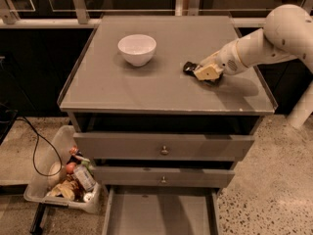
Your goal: Place rxbar chocolate into bottom drawer
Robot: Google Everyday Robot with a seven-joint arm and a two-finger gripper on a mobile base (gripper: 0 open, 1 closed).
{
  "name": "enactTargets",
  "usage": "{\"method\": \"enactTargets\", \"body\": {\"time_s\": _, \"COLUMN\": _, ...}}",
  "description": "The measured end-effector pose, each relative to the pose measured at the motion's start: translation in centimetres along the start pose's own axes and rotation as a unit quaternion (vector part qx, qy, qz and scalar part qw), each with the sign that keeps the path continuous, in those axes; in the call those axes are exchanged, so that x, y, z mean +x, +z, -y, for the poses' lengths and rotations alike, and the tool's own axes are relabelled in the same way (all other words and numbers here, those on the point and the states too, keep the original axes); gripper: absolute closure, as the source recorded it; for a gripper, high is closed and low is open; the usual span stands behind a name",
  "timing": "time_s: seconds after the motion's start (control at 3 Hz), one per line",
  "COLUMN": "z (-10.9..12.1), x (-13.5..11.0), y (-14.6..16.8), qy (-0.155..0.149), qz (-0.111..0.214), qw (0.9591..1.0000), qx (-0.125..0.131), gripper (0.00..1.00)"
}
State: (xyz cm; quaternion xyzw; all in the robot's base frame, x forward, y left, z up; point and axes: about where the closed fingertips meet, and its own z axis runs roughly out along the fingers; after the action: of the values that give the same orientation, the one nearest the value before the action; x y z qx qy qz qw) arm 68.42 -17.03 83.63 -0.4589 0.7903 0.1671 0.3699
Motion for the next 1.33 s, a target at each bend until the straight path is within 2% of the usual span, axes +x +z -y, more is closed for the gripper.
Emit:
{"method": "enactTargets", "body": {"time_s": 0.33, "z": -1.9, "x": -0.5, "y": -3.4, "qy": -0.009, "qz": -0.008, "qw": 0.9999, "qx": 0.006, "gripper": 1.00}}
{"method": "enactTargets", "body": {"time_s": 0.67, "z": -3.3, "x": -1.2, "y": -7.8, "qy": -0.012, "qz": 0.000, "qw": 0.9997, "qx": 0.021, "gripper": 1.00}}
{"method": "enactTargets", "body": {"time_s": 1.0, "z": -5.0, "x": -0.8, "y": -11.4, "qy": -0.005, "qz": 0.005, "qw": 0.9994, "qx": 0.034, "gripper": 1.00}}
{"method": "enactTargets", "body": {"time_s": 1.33, "z": -8.1, "x": 1.7, "y": -14.3, "qy": 0.028, "qz": 0.017, "qw": 0.9985, "qx": 0.044, "gripper": 1.00}}
